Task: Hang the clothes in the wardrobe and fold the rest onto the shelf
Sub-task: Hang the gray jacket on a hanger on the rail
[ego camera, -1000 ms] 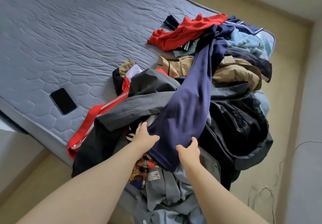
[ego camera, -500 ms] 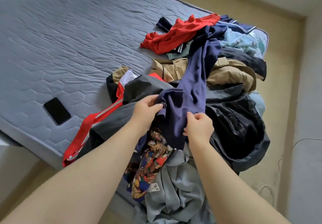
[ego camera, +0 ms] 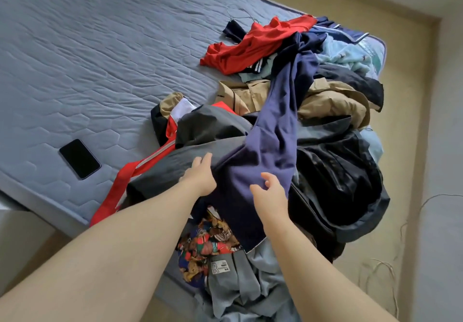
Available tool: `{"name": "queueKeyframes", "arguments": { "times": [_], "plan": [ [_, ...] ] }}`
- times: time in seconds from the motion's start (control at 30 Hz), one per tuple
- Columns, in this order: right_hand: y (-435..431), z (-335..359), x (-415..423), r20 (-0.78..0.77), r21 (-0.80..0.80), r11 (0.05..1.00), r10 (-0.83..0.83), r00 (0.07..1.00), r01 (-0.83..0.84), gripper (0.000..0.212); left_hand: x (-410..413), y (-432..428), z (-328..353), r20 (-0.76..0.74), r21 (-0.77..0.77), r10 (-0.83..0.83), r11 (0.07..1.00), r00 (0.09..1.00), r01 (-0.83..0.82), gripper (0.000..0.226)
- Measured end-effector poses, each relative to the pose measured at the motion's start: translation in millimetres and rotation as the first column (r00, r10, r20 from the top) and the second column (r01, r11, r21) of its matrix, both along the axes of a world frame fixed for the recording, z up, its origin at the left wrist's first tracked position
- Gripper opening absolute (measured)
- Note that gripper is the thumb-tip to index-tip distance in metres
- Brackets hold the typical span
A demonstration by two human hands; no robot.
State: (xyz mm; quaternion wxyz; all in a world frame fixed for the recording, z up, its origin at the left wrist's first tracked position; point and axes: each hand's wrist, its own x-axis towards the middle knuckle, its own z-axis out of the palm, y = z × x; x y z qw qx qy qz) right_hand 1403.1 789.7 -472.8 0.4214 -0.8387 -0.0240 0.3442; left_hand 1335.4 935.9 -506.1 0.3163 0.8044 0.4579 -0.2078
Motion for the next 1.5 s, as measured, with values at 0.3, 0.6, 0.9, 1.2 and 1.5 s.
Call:
{"name": "queueKeyframes", "arguments": {
  "times": [0.3,0.6,0.9,1.2,1.5],
  "plan": [
    [-24,-28,-17,0.043,-0.246,0.969,0.02,0.999,-0.009,0.055,-16,-9,-23,0.127,0.206,0.028,0.977,0.992,-0.054,0.052],
    [-28,-45,0,0.077,-0.204,0.965,-0.152,0.985,0.165,0.016,-4,-30,-34,0.433,-0.133,0.155,0.985,0.888,-0.107,0.03],
    [13,38,44,0.165,0.048,0.994,-0.105,0.981,0.099,0.024,43,2,64,0.562,-0.216,0.323,0.946,0.761,-0.242,0.021],
    [35,70,52,0.138,0.256,0.966,-0.013,0.99,-0.023,0.067,55,11,96,0.505,-0.195,0.245,0.966,0.828,-0.167,0.058],
    [-1,11,18,-0.044,0.007,1.0,-0.013,0.999,0.013,0.04,21,-9,30,0.072,-0.011,-0.125,0.992,0.99,0.126,0.017]
  ]
}}
